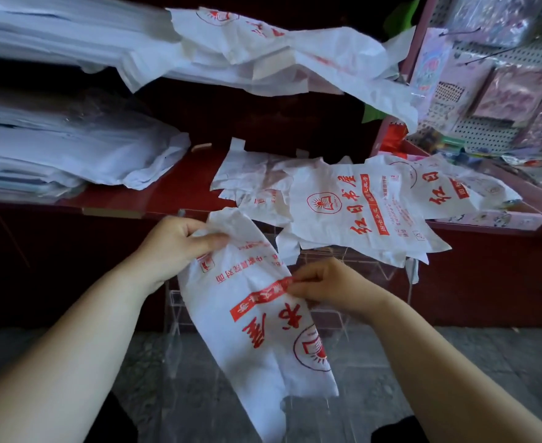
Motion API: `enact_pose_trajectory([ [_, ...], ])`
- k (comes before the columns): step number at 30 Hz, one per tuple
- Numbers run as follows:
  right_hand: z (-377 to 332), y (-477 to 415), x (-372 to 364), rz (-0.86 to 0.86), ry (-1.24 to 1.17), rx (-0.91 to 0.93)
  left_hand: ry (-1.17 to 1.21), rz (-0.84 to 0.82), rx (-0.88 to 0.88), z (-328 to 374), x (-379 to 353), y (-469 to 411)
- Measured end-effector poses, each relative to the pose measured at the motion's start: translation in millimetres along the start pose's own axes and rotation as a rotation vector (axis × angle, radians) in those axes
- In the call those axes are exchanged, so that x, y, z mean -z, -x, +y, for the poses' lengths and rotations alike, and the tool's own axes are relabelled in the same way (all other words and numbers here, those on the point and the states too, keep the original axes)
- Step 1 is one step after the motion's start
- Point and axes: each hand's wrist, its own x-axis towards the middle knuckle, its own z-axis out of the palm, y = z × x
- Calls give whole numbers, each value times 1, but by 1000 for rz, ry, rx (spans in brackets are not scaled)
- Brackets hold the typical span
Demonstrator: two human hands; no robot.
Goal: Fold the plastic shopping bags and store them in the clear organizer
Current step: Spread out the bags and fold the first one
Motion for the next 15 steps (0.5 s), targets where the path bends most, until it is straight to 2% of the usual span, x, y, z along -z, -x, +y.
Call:
enact_pose_trajectory([
  [7, 49, 0, -14, -109, -314, -61, 90, 149, 53, -30, 2, -12],
  [9, 59, -6, -28, -147, -176, -66, 94, 156, 60, -35, 2, -17],
  [11, 65, -13, -39, -77, 30, -65, 108, 162, 73, -38, 4, -20],
  [12, 68, -16, -40, -17, 55, -66, 130, 164, 83, -38, 7, -21],
  [15, 75, -17, -30, 107, -114, -102, 229, 194, 134, -44, 19, -23],
])
